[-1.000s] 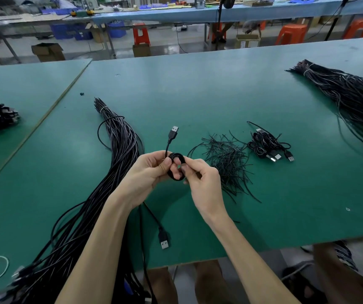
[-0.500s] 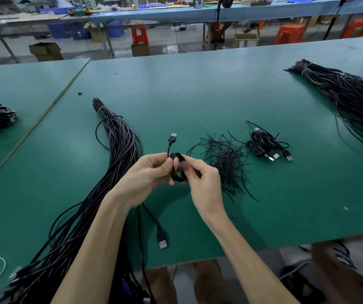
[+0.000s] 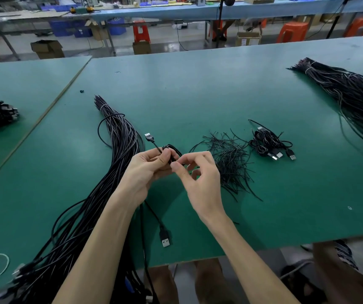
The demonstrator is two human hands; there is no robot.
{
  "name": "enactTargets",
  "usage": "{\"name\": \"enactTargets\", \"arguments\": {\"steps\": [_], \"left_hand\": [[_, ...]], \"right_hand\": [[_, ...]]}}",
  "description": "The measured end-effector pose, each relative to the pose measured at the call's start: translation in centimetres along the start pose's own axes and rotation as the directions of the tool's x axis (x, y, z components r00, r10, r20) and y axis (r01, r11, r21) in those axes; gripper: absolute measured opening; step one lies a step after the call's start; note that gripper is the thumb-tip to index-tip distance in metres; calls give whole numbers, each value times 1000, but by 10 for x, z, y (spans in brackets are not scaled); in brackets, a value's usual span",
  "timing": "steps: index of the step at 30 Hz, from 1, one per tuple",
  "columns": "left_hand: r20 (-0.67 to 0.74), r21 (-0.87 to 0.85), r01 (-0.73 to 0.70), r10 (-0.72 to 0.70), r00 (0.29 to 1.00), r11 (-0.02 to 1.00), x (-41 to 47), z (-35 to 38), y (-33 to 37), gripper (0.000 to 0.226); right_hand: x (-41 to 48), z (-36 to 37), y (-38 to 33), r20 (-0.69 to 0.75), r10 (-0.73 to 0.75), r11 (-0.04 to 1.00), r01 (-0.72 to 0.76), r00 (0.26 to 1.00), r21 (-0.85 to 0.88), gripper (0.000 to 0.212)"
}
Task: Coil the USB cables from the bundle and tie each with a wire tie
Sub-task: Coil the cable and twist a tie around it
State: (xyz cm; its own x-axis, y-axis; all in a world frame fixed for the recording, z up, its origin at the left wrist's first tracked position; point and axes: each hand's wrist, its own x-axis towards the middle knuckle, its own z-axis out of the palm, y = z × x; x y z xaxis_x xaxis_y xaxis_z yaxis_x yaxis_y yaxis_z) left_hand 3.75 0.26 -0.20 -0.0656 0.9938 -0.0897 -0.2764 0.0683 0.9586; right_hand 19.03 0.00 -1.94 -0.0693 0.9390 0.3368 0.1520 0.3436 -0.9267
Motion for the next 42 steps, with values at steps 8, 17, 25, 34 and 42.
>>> {"name": "enactTargets", "arguments": {"steps": [8, 17, 25, 34, 42], "left_hand": [[31, 55, -24, 22, 999, 998, -2, 7, -1, 23], [18, 60, 3, -4, 1000, 998, -2, 7, -1, 32], [48, -23, 11, -9, 999, 1000, -1, 4, -2, 21], [74, -119, 52, -44, 996, 992, 2, 0, -4, 18], [12, -184, -8, 11, 1000, 983, 8, -3, -5, 19]], "right_hand": [[-2, 2, 2, -53, 2, 993, -8, 999, -121, 17], [-3, 2, 2, -129, -66, 982, 41, 990, -184, 12], [-2, 1, 2, -50, -8, 998, 5, 999, -58, 11], [-2, 2, 1, 0, 10, 1000, -10, 1000, -25, 14], [-1, 3, -8, -8, -63, 994, 62, 998, -90, 4]]}}
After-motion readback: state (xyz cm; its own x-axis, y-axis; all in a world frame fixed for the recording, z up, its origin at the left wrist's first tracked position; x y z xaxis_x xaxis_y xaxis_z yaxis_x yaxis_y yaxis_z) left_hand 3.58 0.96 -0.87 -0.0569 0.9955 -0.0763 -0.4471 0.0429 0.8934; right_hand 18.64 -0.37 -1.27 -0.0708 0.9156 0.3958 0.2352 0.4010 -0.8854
